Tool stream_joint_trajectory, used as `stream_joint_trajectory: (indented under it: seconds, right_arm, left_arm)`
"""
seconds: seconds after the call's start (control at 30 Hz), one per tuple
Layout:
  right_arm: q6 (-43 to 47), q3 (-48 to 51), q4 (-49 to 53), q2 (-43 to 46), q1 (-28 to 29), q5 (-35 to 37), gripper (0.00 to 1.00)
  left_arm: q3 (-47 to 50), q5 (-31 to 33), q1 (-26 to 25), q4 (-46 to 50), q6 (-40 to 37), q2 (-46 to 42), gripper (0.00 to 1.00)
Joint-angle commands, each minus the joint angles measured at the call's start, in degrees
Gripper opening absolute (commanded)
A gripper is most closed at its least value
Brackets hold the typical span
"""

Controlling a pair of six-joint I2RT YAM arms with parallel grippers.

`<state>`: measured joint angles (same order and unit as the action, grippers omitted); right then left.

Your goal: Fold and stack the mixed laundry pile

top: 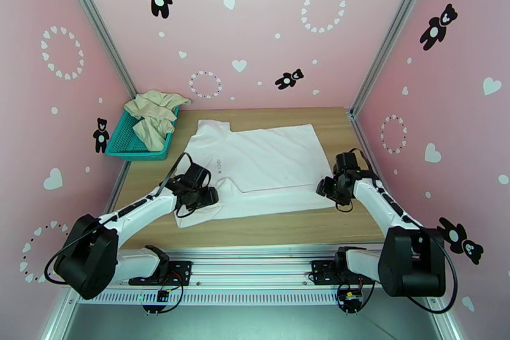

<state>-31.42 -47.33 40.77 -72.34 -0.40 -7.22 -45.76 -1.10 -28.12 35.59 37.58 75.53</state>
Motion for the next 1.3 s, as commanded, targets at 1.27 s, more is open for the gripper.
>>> stream_joint_trajectory:
  seconds: [1.27]
  right_arm:
    - [1.1, -15.8, -2.3, -24.7, -9.9, -0.7, 0.50]
  left_arm:
    - [-29.9, 1.2, -3.5, -7.3, -4.0, 32.0, 0.61]
